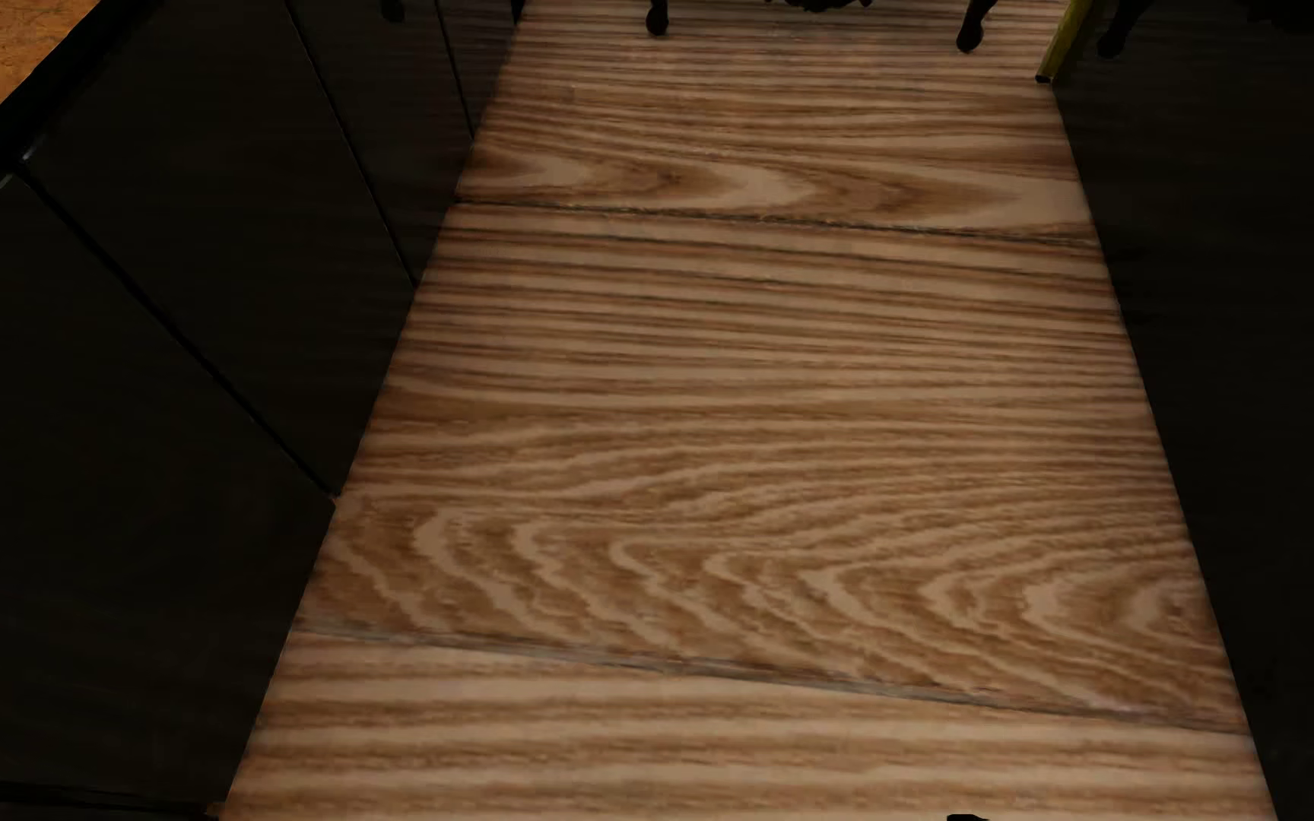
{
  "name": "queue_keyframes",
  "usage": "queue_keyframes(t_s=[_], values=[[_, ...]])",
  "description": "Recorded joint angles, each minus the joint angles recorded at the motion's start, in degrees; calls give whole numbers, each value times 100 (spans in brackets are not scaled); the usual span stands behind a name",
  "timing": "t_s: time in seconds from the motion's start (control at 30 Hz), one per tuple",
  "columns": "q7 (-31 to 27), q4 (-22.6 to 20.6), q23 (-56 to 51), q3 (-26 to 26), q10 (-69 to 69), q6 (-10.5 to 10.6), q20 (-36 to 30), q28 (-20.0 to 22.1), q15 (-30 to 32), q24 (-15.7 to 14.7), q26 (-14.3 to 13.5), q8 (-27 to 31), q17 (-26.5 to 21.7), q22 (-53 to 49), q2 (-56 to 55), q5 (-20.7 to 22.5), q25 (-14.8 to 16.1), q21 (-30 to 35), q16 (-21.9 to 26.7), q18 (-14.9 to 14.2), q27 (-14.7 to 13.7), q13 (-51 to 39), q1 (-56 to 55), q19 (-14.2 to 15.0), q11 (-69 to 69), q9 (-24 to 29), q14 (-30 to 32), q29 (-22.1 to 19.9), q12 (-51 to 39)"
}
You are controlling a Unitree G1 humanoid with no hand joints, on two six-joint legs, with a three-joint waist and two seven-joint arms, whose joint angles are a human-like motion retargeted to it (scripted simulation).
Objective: Reach down
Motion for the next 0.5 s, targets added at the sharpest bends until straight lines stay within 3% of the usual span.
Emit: queue_keyframes(t_s=[0.17, 0.4, 0.5], values=[[0, -169, -300, -224, 959, 5, 413, 0, 108, 0, 0, 0, -143, -795, -883, -58, 0, -254, 71, 0, 0, 149, -1769, 0, 229, 707, 1143, 0, -50], [0, -637, -59, -276, 724, 93, 289, 0, 484, 0, 0, 0, -210, -1109, -1358, -234, 0, -203, 18, 0, 0, 22, -2245, 0, 169, 1089, -218, 0, -192], [0, -663, -233, -236, 489, 141, 294, 0, 530, 0, 0, 0, -171, -1154, -1476, -156, 0, -243, 61, 0, 0, -134, -2170, 0, 249, 1122, 209, 0, -277]])
